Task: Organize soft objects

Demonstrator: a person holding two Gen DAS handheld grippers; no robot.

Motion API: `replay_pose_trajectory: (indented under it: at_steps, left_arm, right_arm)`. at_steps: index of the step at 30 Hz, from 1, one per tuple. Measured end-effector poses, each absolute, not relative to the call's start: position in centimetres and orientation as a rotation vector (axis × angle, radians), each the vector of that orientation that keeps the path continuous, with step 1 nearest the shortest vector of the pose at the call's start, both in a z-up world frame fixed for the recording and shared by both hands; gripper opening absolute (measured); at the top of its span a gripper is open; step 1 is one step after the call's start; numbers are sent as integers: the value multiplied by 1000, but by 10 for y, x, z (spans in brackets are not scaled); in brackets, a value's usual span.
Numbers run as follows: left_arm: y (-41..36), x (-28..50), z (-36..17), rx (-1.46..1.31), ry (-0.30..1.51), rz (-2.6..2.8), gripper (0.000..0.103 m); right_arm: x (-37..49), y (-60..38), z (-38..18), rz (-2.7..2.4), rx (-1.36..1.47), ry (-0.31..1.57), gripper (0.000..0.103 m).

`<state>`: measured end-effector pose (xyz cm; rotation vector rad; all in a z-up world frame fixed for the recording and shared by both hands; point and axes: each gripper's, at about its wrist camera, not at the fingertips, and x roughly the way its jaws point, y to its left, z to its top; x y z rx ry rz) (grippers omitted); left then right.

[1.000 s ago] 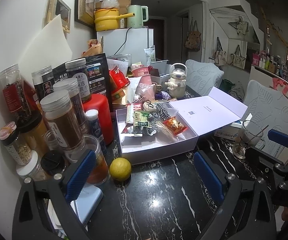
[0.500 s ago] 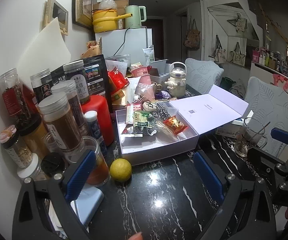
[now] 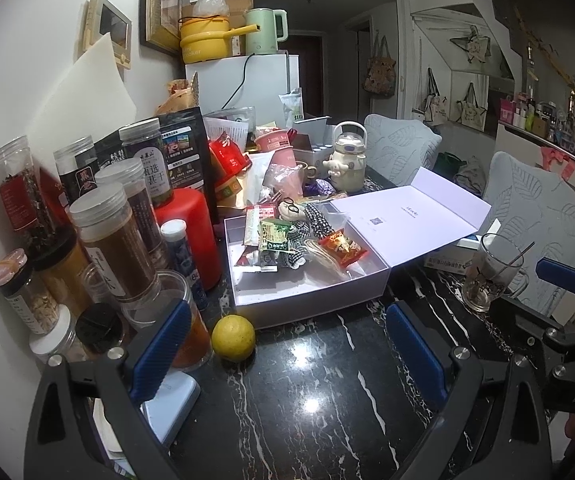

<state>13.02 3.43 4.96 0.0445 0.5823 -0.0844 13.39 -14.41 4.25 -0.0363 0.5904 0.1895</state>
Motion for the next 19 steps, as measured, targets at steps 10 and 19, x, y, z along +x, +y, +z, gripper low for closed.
replay_pose_trajectory:
  at_steps: [10,19]
  left_arm:
    - [31,130,48,52,591,-97,100]
    - [31,130,45,36,608,-101,100]
  right_arm:
    - [135,-148,40,176,-23,600,93]
    - [134,-152,39,170,-9,604,93]
